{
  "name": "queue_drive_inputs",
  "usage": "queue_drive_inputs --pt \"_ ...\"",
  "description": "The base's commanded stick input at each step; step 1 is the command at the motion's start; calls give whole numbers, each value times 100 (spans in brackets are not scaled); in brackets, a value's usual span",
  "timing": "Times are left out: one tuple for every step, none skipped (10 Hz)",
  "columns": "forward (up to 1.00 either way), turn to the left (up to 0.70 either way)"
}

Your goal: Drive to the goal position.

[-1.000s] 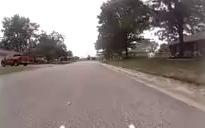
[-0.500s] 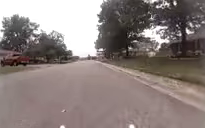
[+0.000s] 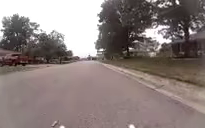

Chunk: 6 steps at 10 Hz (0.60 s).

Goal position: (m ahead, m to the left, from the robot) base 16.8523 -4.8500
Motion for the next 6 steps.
queue_drive_inputs --pt "50 0" --pt "50 0" --pt "50 0" --pt "50 0" --pt "50 0" --pt "50 0"
